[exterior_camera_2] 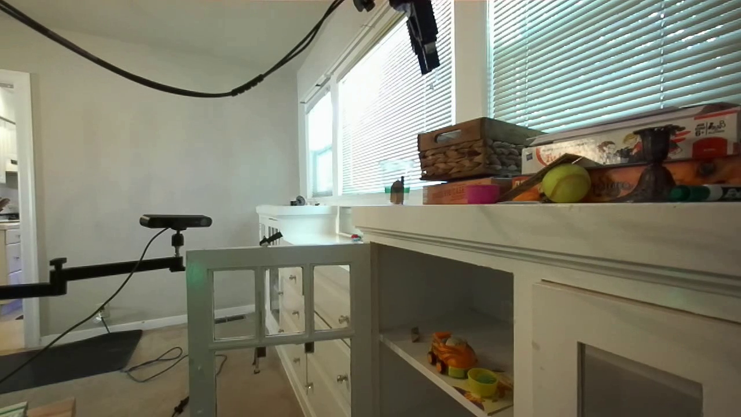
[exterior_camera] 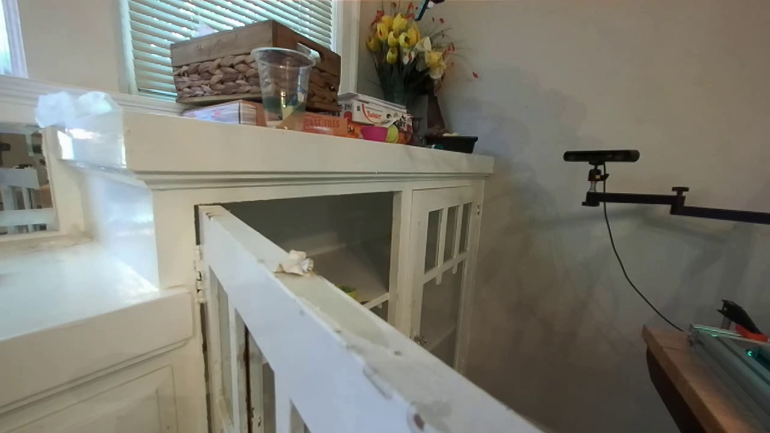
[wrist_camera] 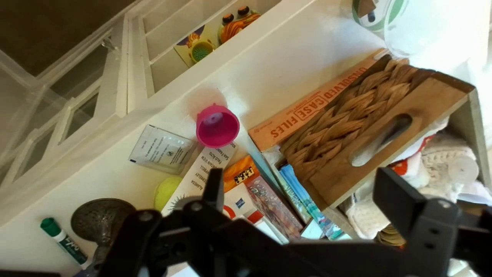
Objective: Move the wooden basket to the right
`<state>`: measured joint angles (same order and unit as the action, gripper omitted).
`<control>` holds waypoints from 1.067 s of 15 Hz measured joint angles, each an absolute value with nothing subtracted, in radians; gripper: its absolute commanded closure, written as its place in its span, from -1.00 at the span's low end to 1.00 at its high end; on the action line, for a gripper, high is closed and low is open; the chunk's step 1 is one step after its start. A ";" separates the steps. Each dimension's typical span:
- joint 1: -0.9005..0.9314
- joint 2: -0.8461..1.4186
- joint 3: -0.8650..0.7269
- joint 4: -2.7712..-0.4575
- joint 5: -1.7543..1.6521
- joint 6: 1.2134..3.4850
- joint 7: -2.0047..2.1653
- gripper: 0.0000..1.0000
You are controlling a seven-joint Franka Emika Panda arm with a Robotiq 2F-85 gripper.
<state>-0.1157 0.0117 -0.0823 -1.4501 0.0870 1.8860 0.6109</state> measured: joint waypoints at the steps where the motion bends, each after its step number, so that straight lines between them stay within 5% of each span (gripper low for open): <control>1: -0.116 0.036 -0.089 -1.401 0.088 1.839 0.632 -1.00; 7: -0.120 0.185 -0.122 -1.157 0.097 1.648 0.686 -1.00; 16: -0.127 0.227 -0.122 -1.113 0.097 1.658 0.612 -1.00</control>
<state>-0.1265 0.2267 -0.1217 -1.1131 0.0968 1.6579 0.6118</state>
